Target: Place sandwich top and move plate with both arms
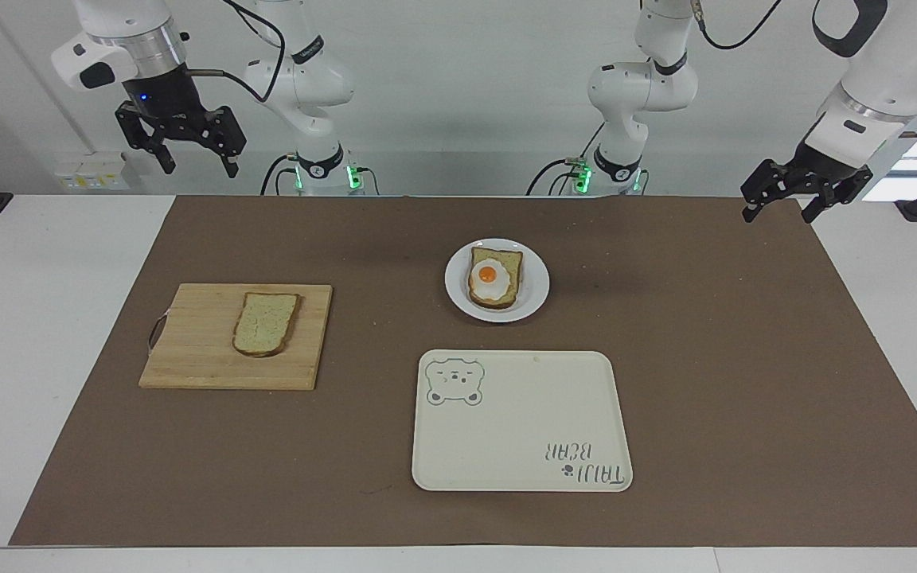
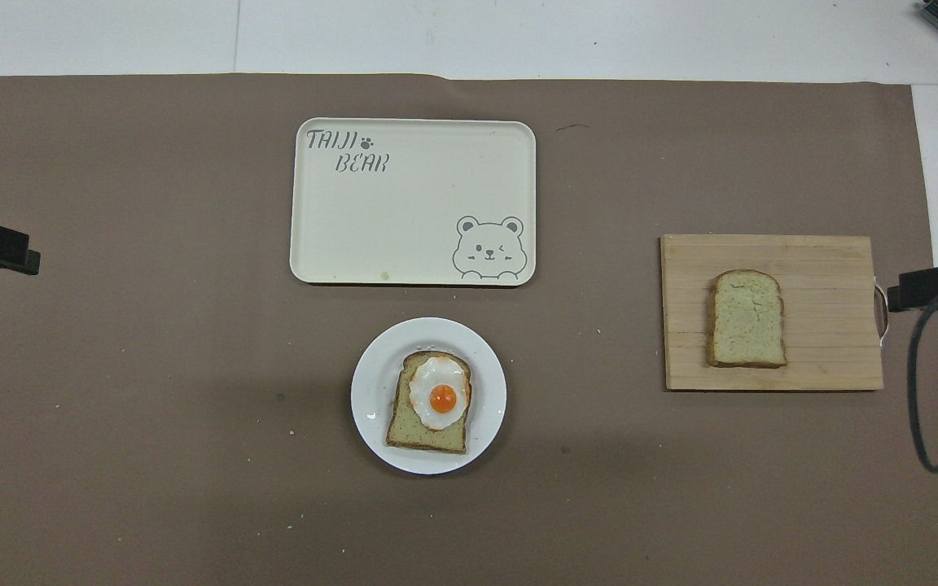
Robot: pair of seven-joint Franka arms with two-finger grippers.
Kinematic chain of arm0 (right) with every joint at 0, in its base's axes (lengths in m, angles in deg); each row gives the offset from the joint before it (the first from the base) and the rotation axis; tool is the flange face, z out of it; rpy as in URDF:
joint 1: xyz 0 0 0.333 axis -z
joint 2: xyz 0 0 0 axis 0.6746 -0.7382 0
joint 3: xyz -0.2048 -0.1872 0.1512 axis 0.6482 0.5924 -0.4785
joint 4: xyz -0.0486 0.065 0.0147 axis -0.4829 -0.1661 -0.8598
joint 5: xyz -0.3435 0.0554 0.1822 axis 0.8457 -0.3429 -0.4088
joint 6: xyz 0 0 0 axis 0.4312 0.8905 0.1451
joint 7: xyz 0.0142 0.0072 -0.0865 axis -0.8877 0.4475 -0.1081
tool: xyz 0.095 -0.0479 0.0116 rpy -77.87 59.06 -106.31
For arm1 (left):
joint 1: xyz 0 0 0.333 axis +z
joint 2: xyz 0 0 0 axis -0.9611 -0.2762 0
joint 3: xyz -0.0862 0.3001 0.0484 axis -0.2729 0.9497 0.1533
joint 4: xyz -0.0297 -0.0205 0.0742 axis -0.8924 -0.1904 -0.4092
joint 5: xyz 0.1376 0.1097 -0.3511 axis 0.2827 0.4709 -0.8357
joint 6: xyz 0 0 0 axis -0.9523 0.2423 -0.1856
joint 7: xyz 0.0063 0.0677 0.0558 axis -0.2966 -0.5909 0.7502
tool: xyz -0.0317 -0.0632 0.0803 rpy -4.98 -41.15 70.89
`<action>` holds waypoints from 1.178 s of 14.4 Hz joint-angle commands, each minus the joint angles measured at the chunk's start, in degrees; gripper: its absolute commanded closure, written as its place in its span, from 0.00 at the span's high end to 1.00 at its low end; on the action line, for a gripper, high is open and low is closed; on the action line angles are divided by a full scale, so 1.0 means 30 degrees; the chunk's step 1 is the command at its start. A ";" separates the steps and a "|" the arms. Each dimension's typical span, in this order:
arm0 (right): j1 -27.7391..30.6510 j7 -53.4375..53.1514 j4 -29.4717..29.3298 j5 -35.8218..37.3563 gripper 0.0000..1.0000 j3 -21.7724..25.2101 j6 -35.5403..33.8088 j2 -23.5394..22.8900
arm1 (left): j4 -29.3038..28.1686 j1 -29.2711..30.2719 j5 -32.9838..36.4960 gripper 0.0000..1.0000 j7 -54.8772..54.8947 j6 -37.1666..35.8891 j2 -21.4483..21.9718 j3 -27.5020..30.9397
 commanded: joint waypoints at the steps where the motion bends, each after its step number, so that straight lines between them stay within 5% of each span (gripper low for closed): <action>1: 0.0325 0.0604 -0.0087 -0.0324 1.00 -0.0098 -0.0113 -0.0025 | 0.0080 0.0174 0.0138 1.00 0.0065 -0.0364 0.0137 -0.0093; 17: 0.0559 0.0575 0.0148 -0.0324 1.00 -0.0098 -0.0113 0.0122 | 0.0080 0.0174 0.0138 1.00 0.0065 -0.0364 0.0137 -0.0093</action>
